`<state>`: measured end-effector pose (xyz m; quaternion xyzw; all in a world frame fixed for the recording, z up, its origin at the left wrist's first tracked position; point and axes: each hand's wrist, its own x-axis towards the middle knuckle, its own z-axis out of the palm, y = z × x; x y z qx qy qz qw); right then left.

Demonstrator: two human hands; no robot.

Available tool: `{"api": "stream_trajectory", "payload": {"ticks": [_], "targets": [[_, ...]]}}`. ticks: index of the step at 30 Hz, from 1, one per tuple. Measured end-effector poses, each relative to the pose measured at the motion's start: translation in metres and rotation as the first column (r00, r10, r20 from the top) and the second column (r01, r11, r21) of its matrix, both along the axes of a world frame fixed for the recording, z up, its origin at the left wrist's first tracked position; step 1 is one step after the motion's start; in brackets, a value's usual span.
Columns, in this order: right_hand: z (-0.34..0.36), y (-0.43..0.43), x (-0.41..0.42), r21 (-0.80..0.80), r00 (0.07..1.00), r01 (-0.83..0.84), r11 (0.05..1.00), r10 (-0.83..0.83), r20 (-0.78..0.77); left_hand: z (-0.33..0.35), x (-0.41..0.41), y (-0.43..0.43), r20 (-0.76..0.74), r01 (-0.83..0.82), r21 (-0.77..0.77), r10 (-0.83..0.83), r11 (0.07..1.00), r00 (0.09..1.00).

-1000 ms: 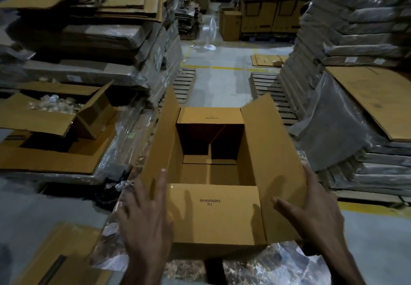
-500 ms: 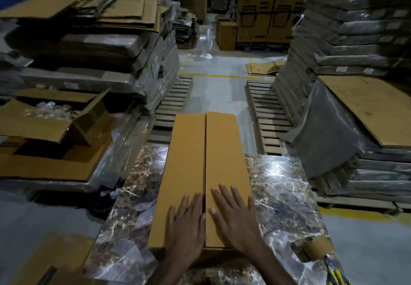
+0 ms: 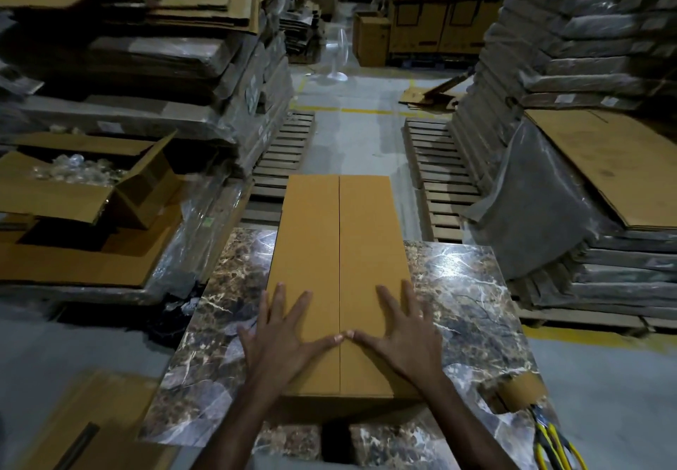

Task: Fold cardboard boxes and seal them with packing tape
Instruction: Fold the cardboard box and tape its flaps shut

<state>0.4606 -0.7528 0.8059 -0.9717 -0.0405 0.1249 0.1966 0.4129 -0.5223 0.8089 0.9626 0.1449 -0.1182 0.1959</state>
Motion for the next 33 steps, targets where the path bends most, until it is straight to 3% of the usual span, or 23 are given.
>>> {"api": "stream_trajectory", "payload": {"ticks": [3, 7, 11, 15, 24, 33], "targets": [[0.006, 0.0, 0.016, 0.207, 0.969, 0.221, 0.953, -0.192, -0.153, 0.008, 0.012, 0.013, -0.044, -0.201, -0.221, 0.197, 0.954, 0.979], [0.002, -0.012, 0.035, 0.426, 0.923, 0.374, 0.824, -0.289, -0.253, 0.006, 0.024, 0.032, -0.043, -0.315, -0.549, 0.351, 0.774, 0.935], [-0.007, -0.019, 0.047, 0.514, 0.883, 0.446, 0.732, -0.267, -0.386, -0.005, 0.032, 0.045, -0.088, -0.34, -0.639, 0.373, 0.69, 0.923], [-0.01, -0.018, 0.047, 0.514, 0.852, 0.493, 0.702, -0.269, -0.45, -0.011, 0.035, 0.053, -0.194, -0.378, -0.715, 0.352, 0.588, 0.916], [0.024, -0.01, 0.007, 0.602, 0.869, 0.48, 0.638, -0.25, -0.427, 0.013, 0.01, 0.067, -0.144, -0.319, -0.718, 0.317, 0.619, 0.937], [0.082, -0.065, -0.006, 0.733, 0.904, 0.421, 0.534, -0.308, -0.295, 0.098, 0.011, 0.009, 0.139, -0.106, -0.654, 0.257, 0.749, 0.956]]}}
